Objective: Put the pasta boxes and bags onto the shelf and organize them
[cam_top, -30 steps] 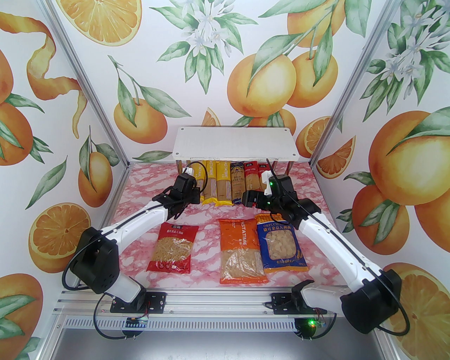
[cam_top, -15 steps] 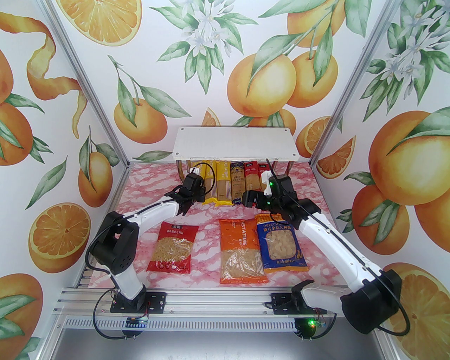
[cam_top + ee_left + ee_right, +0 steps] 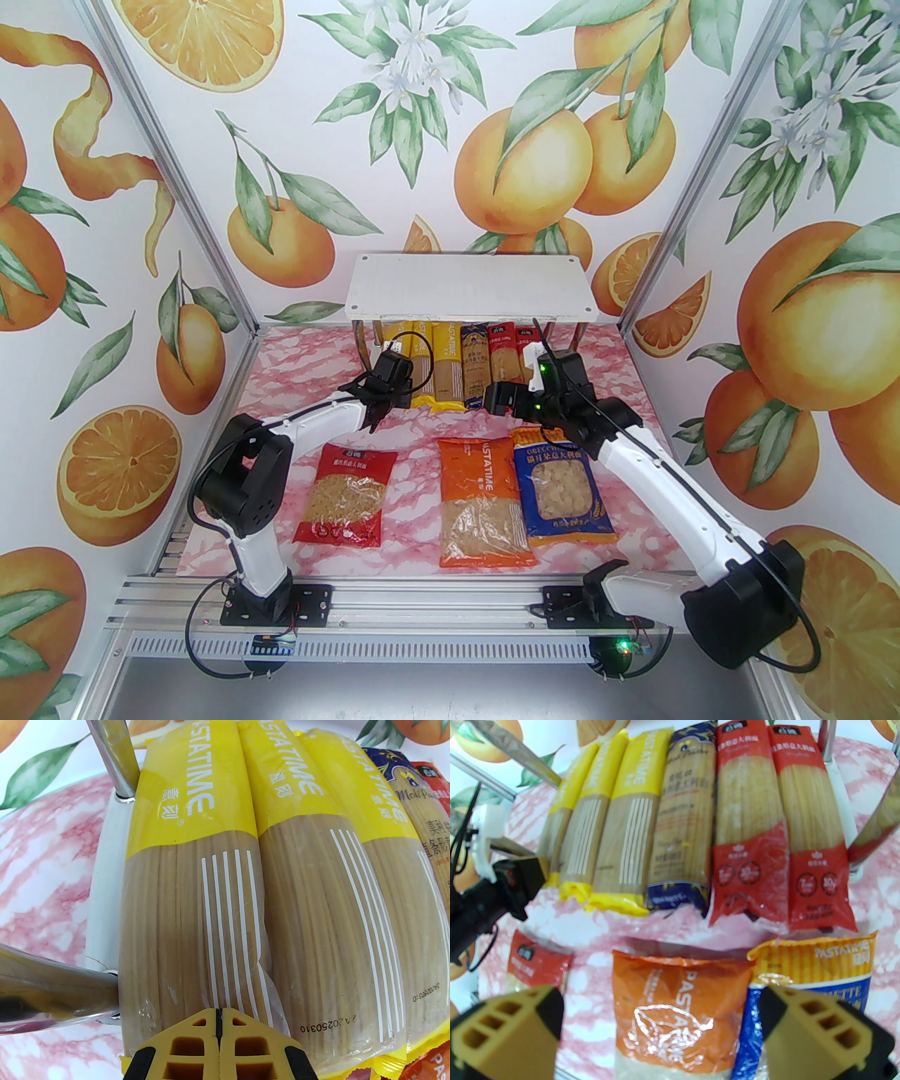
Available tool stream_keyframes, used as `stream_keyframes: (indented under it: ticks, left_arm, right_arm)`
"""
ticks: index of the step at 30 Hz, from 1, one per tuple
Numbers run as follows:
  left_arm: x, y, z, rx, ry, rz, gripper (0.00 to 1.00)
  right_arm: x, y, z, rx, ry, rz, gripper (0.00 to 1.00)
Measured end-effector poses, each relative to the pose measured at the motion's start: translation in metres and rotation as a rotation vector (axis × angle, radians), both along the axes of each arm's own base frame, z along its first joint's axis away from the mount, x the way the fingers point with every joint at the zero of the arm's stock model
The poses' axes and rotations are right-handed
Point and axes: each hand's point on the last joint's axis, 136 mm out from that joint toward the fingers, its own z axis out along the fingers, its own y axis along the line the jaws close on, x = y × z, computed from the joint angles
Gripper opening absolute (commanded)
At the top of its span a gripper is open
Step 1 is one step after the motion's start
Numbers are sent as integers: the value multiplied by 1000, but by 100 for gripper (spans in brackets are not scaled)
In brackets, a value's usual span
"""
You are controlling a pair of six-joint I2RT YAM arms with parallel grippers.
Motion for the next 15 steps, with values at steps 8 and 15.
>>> stream_keyframes:
  ticks: [8, 15]
  left_arm:
    - [-2, 1, -2, 3, 5, -1, 0]
    - [-17, 7, 0, -8, 3, -10, 10]
  right_arm:
    - [-3, -3, 0, -9, 3, -6, 97]
    - [-3, -3, 0, -12, 2, -6, 97]
